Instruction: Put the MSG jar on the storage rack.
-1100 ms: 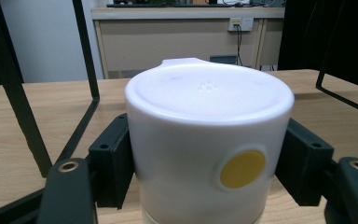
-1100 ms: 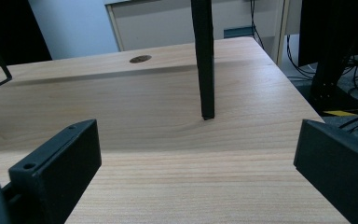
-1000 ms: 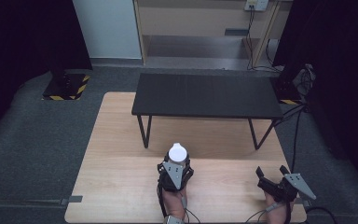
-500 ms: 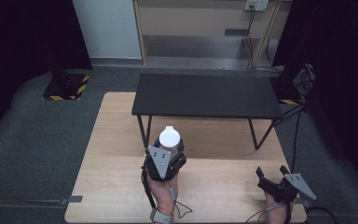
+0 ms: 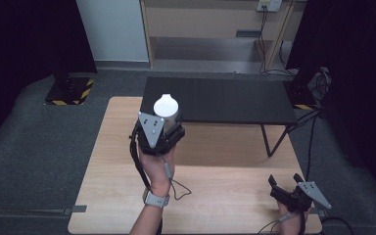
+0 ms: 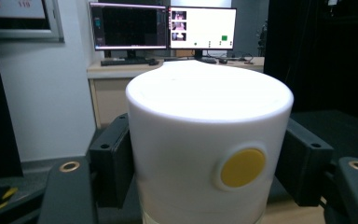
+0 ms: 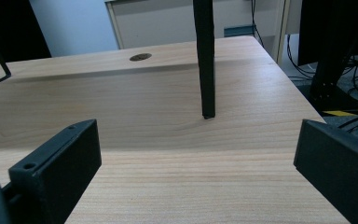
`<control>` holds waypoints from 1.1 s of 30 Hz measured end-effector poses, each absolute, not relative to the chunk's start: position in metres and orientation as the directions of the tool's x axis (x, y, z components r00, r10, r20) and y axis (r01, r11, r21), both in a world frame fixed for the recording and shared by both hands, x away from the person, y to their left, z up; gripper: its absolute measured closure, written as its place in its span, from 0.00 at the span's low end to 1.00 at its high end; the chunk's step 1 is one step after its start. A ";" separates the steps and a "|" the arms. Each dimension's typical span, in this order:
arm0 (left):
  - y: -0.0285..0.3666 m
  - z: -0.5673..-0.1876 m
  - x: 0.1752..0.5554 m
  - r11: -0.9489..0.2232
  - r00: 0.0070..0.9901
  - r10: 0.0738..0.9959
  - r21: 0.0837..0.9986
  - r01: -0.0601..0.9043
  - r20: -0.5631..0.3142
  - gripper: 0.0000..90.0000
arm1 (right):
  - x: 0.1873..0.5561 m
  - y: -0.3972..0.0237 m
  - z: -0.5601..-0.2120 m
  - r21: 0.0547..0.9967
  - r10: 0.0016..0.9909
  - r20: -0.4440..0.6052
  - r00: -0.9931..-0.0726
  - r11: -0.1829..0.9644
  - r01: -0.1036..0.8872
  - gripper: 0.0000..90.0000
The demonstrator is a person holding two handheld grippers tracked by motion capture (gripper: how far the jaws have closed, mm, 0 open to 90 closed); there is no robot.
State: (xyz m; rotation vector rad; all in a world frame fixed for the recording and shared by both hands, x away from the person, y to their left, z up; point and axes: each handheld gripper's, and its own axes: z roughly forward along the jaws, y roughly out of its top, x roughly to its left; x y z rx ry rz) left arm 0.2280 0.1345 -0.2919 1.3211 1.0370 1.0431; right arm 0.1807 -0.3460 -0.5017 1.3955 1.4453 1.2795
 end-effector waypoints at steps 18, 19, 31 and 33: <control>0.126 -0.264 0.329 -0.019 0.220 0.975 0.997 0.069 0.003 0.34 | 0.181 -0.346 -0.501 0.966 0.984 0.115 -0.139 -0.078 0.247 0.01; 0.126 -0.264 0.333 -0.018 0.218 0.976 0.997 0.073 0.001 0.34 | 0.182 -0.346 -0.501 0.966 0.983 0.114 -0.141 -0.077 0.246 0.01; 0.128 -0.278 0.364 -0.003 0.195 0.981 0.996 0.091 -0.015 0.34 | 0.183 -0.346 -0.500 0.965 0.984 0.106 -0.143 -0.067 0.255 0.01; 0.128 -0.281 0.367 -0.003 0.194 0.981 0.995 0.098 -0.016 0.34 | 0.183 -0.346 -0.500 0.965 0.984 0.107 -0.142 -0.068 0.255 0.01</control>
